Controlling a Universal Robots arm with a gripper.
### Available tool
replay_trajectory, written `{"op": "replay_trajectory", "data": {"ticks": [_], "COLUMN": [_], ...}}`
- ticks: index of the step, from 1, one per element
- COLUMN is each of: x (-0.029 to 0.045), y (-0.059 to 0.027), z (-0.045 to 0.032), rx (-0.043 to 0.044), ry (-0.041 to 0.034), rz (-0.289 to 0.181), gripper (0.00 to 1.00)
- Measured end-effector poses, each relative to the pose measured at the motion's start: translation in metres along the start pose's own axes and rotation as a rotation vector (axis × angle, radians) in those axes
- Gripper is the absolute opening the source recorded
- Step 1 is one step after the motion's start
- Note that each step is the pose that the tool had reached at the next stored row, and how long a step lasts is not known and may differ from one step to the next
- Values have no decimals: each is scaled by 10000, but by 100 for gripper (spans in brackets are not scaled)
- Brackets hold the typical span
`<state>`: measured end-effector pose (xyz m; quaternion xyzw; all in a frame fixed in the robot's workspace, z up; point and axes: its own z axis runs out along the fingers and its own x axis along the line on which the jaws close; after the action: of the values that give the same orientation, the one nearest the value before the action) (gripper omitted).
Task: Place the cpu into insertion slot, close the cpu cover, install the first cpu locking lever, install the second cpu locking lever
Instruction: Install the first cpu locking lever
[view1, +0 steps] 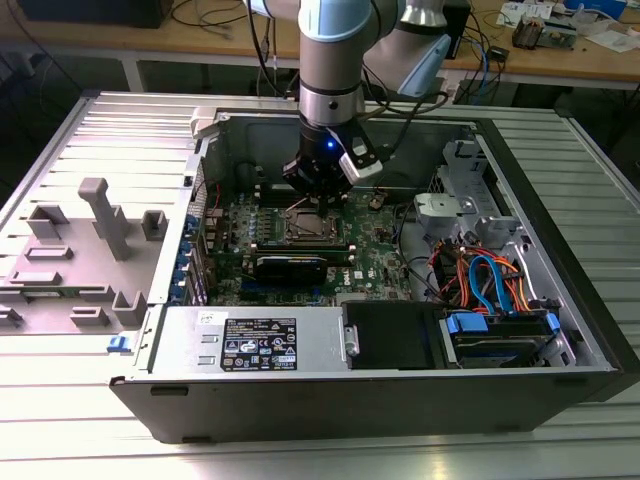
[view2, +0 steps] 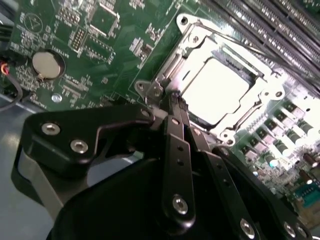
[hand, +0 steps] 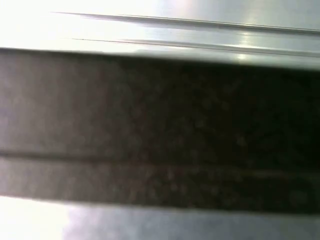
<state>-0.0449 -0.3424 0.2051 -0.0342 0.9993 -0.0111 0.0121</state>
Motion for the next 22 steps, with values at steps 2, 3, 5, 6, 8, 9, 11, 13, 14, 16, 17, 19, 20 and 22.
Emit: {"op": "replay_trajectory", "data": {"ticks": [2,3,5,6,8,9,11,13,14,16,17,19,20,22], "x": [0,0,-1,-1,-1,0,5,12,16,29,42,71,80,97], "y": [0,1,1,1,0,0,-6,-22,-32,-52,-60,-64,-64,-64], "z": [1,-1,-13,-22,-32,-34,-36,-35,-35,-35,-35,-39,-43,-71], "rx": [-1,-4,-9,-5,-5,-6,-4,-4,-3,-6,-12,-20,-24,-37], "ry": [-2,-3,-7,-4,-4,-5,-2,-3,-3,-4,-4,-4,-3,-5], "rz": [1,1,1,1,1,0,1,1,0,2,2,1,2,2], "gripper": [11,11,11,11,11,11,11,11,11,11,11,11,11,11]}}
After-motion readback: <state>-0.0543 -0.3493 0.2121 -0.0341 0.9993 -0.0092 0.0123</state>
